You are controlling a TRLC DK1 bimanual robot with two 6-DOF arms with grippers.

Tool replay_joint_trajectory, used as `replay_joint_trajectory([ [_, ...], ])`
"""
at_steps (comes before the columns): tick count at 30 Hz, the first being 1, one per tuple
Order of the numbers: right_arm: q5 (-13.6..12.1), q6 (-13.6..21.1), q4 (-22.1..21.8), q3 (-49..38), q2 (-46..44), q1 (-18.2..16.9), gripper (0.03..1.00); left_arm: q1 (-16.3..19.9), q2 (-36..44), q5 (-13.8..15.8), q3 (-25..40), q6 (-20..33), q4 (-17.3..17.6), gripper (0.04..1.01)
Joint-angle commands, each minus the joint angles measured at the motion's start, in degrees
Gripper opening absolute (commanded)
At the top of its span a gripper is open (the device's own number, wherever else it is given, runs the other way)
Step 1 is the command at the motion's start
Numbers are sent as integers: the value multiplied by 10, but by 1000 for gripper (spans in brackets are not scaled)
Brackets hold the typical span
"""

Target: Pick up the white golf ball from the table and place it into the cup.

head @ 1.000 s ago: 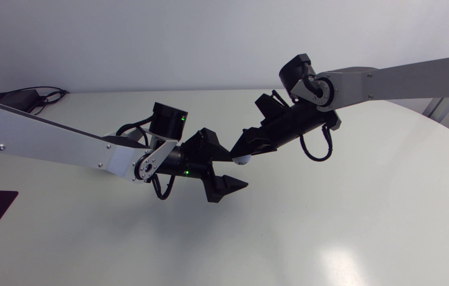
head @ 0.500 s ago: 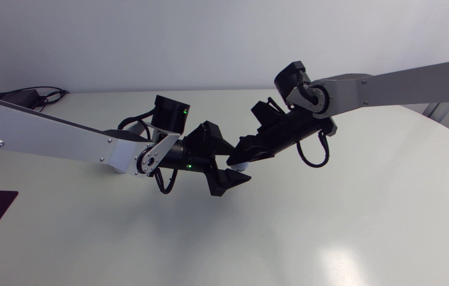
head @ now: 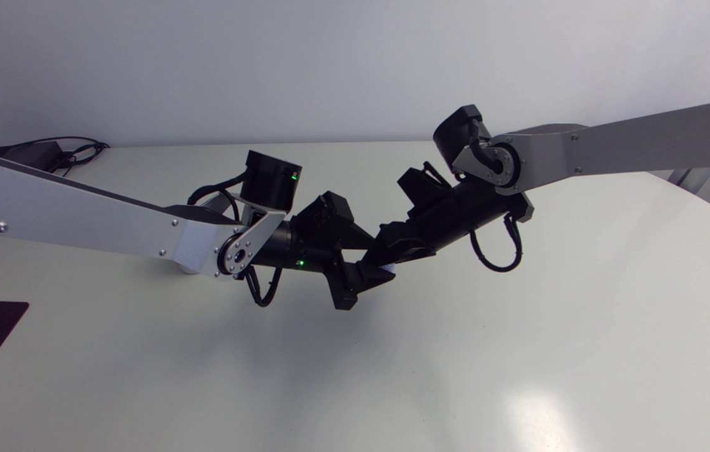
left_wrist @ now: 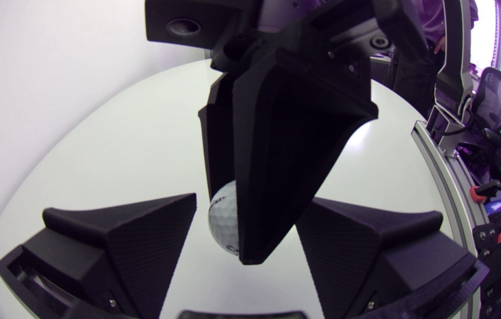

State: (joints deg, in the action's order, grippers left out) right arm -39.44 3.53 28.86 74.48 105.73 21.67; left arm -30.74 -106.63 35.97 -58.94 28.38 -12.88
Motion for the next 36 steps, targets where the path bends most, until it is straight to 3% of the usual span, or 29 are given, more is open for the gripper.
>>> replay_joint_trajectory([
  [1, -2, -19, -12, -19, -18, 6, 428, -5, -13, -1, -16, -14, -4, 662],
  [14, -2, -20, -17, -21, -19, 12, 428, -6, -19, 0, -13, -12, -7, 644],
  [19, -1, -20, -19, -24, -21, 12, 428, -10, -20, 0, -12, -13, -7, 531],
  [28, 4, -27, -27, -26, -24, 15, 426, -15, -3, 0, 1, -15, -2, 520],
  [36, 21, -40, -53, -38, -38, 21, 434, -18, 20, 12, 21, -16, 9, 423],
])
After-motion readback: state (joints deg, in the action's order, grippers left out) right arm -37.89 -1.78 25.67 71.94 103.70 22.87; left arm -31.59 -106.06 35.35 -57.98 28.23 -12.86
